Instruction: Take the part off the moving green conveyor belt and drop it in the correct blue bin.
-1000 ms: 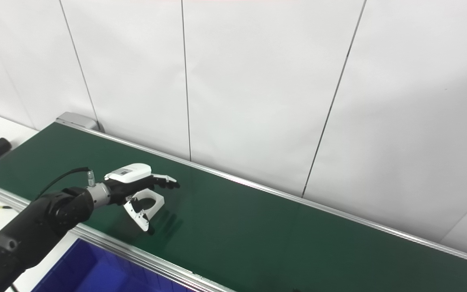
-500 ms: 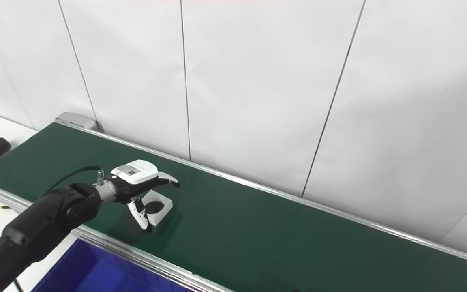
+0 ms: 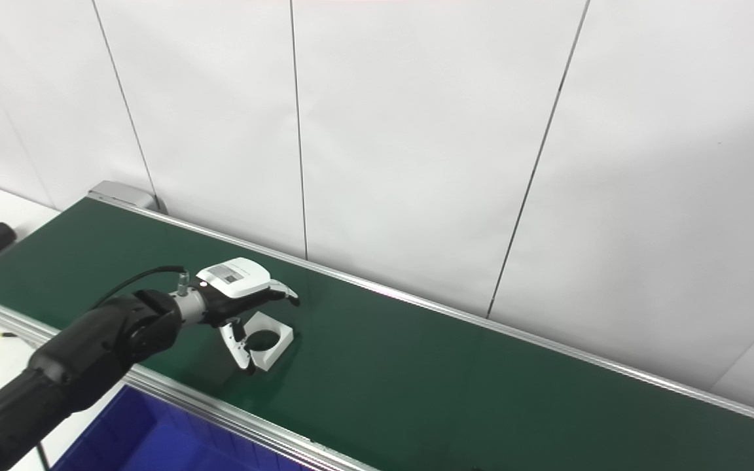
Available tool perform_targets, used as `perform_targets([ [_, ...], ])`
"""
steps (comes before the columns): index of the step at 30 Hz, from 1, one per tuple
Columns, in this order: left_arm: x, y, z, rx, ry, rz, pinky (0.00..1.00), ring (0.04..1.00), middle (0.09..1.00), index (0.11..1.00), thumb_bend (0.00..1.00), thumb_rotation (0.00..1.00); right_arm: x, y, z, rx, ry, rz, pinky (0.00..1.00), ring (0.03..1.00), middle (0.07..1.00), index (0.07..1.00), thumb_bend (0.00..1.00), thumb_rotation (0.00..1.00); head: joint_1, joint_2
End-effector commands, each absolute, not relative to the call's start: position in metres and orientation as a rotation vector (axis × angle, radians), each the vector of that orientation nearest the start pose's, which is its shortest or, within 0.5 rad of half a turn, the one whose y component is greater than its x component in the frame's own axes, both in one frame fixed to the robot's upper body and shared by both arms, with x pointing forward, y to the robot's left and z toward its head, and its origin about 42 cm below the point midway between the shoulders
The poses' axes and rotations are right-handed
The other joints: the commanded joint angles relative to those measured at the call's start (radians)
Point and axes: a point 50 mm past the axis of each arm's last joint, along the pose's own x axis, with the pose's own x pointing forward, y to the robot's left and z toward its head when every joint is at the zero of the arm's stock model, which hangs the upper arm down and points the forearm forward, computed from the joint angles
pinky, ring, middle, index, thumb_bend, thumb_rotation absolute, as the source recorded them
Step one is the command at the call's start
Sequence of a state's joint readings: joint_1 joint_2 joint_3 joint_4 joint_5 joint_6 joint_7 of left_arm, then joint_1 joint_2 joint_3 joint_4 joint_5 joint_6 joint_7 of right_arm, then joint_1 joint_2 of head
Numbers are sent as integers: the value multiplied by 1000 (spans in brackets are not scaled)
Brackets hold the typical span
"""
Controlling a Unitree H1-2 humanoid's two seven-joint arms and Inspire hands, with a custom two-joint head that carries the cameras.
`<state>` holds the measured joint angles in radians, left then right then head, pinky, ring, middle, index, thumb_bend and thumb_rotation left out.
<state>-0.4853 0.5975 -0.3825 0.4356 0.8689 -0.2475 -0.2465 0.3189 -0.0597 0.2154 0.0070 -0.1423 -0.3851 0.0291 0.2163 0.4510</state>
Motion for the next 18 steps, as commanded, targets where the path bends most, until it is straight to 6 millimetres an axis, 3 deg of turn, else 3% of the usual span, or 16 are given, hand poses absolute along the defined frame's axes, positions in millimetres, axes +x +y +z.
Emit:
perform_targets([
  [1,435,327,173,1639,-117,-541,720,809,857,840,944,296,165,-178,57,-120,-147,221,730,794,830,867,722,540,-1,0],
  [10,441,309,153,1674,-78,-594,704,798,862,850,948,299,163,-177,58,-114,-144,220,727,792,829,867,727,539,-7,6],
  [18,440,303,138,1686,-45,-631,757,833,879,852,954,256,160,-178,60,-109,-142,220,735,798,833,872,720,530,-7,11],
])
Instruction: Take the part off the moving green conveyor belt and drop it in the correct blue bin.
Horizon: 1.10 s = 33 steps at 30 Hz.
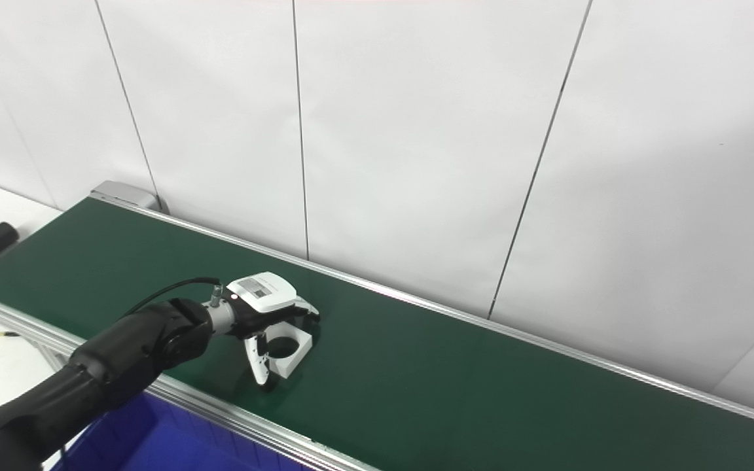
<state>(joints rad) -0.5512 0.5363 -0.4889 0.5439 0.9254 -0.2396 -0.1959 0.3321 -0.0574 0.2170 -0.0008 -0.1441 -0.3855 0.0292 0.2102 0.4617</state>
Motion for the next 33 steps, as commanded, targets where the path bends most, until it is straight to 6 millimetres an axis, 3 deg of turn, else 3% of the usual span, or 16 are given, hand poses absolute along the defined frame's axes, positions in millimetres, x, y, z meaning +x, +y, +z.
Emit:
perform_targets([
  [1,440,304,137,1683,-43,-628,725,806,865,847,945,213,160,-178,60,-108,-142,220,735,798,834,874,721,529,-1,2],
  [7,435,311,128,1611,-46,-570,599,702,783,791,858,11,159,-178,60,-112,-140,219,738,796,832,875,725,535,-1,6],
  [13,434,315,127,1533,-24,-568,554,654,718,697,719,0,159,-179,61,-111,-140,219,734,798,835,875,717,533,0,10],
  [18,433,316,128,1477,-16,-592,512,577,662,725,658,0,158,-179,61,-112,-140,216,735,796,832,872,726,539,-2,12],
  [19,433,317,128,1472,-13,-593,482,552,550,684,576,0,158,-179,62,-113,-140,216,732,794,831,871,728,544,-2,12],
  [20,433,317,127,1473,-19,-595,477,547,530,677,561,0,158,-180,62,-115,-142,217,731,794,830,871,728,545,-2,12],
  [21,433,317,127,1473,-23,-596,402,449,502,585,517,0,158,-180,62,-116,-143,217,730,795,831,870,724,545,-2,12],
  [25,432,319,128,1453,-28,-601,336,395,478,543,496,0,159,-180,61,-108,-140,217,732,795,830,871,725,542,-1,14],
  [33,431,319,130,1431,-53,-603,334,405,485,521,498,0,160,-182,61,-116,-144,216,723,790,827,871,726,544,-4,14],
])
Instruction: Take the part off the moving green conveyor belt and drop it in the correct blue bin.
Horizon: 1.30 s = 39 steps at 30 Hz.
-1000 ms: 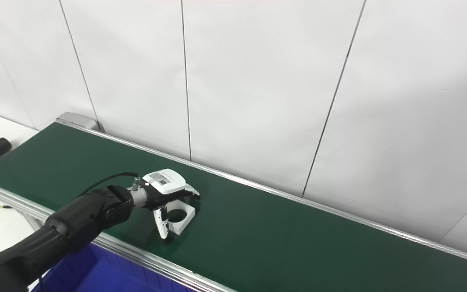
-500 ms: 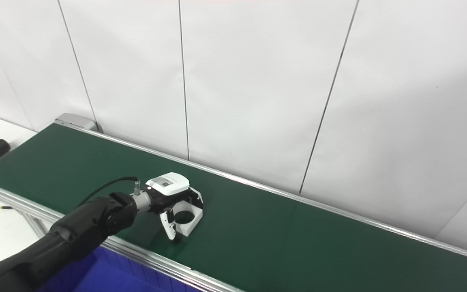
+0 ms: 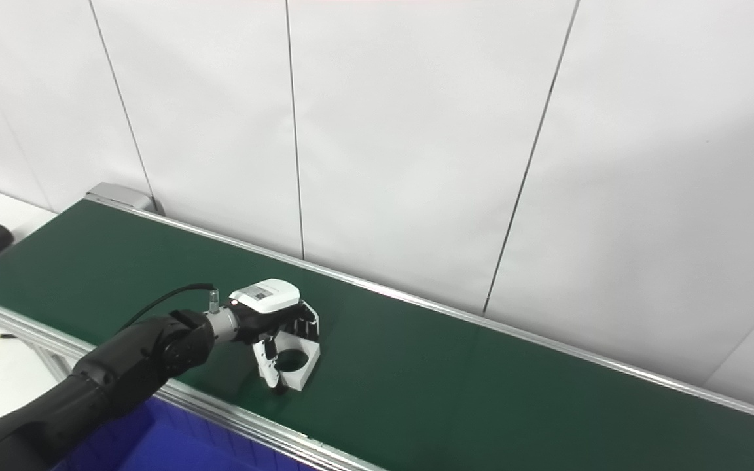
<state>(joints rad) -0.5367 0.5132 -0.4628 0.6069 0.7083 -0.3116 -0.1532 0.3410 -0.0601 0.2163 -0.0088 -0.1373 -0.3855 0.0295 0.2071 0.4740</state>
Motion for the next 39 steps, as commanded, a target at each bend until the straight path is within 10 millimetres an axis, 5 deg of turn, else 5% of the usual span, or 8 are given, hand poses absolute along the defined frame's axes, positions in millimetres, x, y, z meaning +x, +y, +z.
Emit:
perform_targets([
  [1,431,318,131,1433,-51,-602,336,404,483,523,497,0,160,-182,61,-116,-144,215,721,789,826,871,725,543,-2,1],
  [16,410,309,181,1364,-229,-539,410,418,489,515,499,0,162,-180,60,-109,-141,217,713,782,819,868,726,524,-7,0],
  [30,352,309,230,1280,-375,-544,427,427,475,504,501,0,160,-180,62,-103,-148,218,717,785,823,870,725,528,0,21],
  [39,318,313,253,1249,-405,-567,418,428,478,502,501,0,158,-181,67,-100,-151,220,738,792,833,881,706,538,25,70],
])
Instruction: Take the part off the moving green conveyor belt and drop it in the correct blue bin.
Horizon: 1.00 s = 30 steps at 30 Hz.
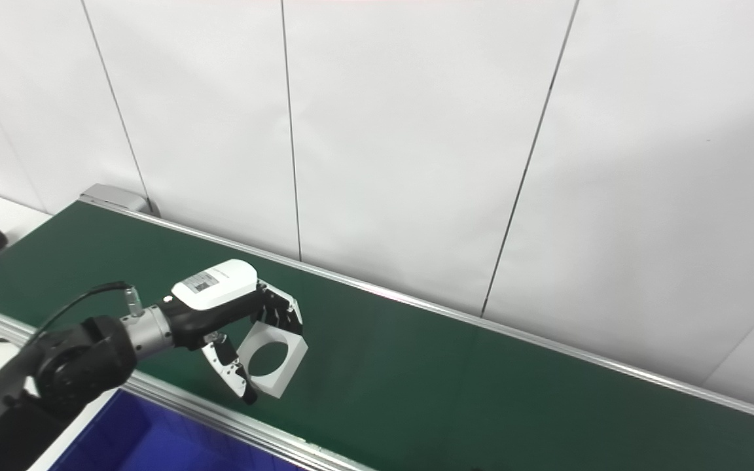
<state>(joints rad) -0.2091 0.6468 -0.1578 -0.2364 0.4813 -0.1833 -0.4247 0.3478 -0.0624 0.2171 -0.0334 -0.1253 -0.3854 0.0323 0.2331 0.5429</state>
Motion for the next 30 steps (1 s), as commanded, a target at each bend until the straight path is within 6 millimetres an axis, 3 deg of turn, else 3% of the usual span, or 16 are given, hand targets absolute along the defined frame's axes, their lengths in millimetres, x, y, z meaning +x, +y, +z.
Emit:
perform_targets([
  [1,314,314,255,1248,-403,-565,424,432,479,498,502,0,158,-181,68,-100,-151,220,739,793,834,881,708,540,1,8],
  [8,287,321,262,1234,-393,-545,414,429,482,496,502,0,160,-182,80,-97,-171,208,740,792,836,887,682,541,14,130],
  [14,269,326,255,1198,-364,-540,397,419,478,503,502,0,161,-189,91,-97,-187,196,729,785,827,876,671,521,25,195],
  [20,256,325,246,1173,-302,-533,393,421,470,504,502,0,164,-197,99,-99,-188,188,713,771,817,861,709,512,50,243],
  [30,242,320,234,1184,-221,-584,391,418,500,505,500,0,168,-208,107,-110,-190,182,688,754,804,846,724,503,103,282],
])
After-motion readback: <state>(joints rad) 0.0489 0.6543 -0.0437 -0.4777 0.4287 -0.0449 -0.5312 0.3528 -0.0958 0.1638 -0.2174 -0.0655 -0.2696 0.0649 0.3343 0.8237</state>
